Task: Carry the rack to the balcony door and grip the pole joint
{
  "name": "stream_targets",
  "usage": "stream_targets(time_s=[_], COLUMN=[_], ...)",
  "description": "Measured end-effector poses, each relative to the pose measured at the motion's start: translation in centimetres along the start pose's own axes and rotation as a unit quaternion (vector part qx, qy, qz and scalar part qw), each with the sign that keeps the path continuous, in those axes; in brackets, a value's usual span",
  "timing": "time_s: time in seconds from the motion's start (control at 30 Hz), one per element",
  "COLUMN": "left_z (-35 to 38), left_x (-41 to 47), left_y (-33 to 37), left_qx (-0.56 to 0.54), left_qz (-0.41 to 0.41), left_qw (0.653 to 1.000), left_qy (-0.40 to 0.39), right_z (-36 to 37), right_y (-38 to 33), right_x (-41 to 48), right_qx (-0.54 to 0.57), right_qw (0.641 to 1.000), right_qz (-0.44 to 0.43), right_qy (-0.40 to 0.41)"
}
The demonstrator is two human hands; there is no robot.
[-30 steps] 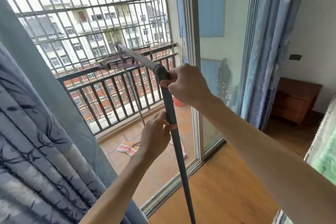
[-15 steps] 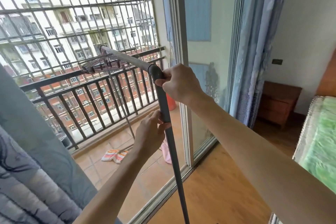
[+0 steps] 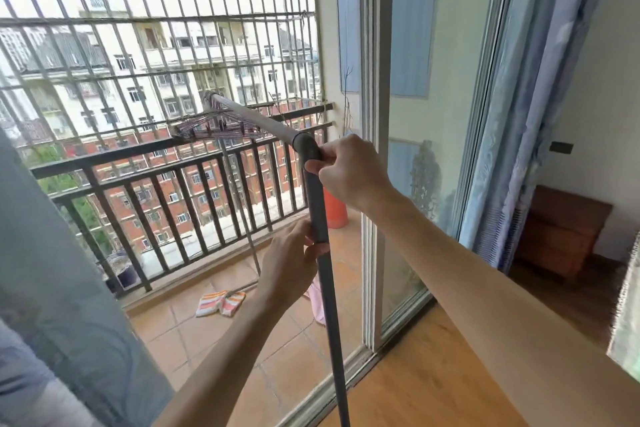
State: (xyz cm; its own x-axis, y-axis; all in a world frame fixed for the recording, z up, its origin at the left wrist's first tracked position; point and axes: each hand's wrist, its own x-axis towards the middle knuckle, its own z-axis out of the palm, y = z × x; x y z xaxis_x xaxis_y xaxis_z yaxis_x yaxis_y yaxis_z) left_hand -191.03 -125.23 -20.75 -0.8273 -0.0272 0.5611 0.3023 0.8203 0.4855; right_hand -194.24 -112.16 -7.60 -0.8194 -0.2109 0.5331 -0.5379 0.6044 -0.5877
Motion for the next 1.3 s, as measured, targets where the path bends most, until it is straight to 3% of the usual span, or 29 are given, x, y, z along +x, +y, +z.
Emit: stream_targets(time_s=[0.7,1.3], left_z=[3.3,9.9], left_x=[7.2,9.4], left_y=[-2.8,0.6], left_qx=[-0.050,-0.117], left_qz=[0.066,0.086], left_qw=[0.995,0.987], left_qy=[-0.063,-0.070], right_z=[-0.7,-5.1], right_y=[4.1,9.5], right_x=[6.5,6.5], right_qx=[-0.006,-0.013], right_qw=[1.000,0.998], right_qz=[0.012,0.068], right_qy=[-0.023,-0.009])
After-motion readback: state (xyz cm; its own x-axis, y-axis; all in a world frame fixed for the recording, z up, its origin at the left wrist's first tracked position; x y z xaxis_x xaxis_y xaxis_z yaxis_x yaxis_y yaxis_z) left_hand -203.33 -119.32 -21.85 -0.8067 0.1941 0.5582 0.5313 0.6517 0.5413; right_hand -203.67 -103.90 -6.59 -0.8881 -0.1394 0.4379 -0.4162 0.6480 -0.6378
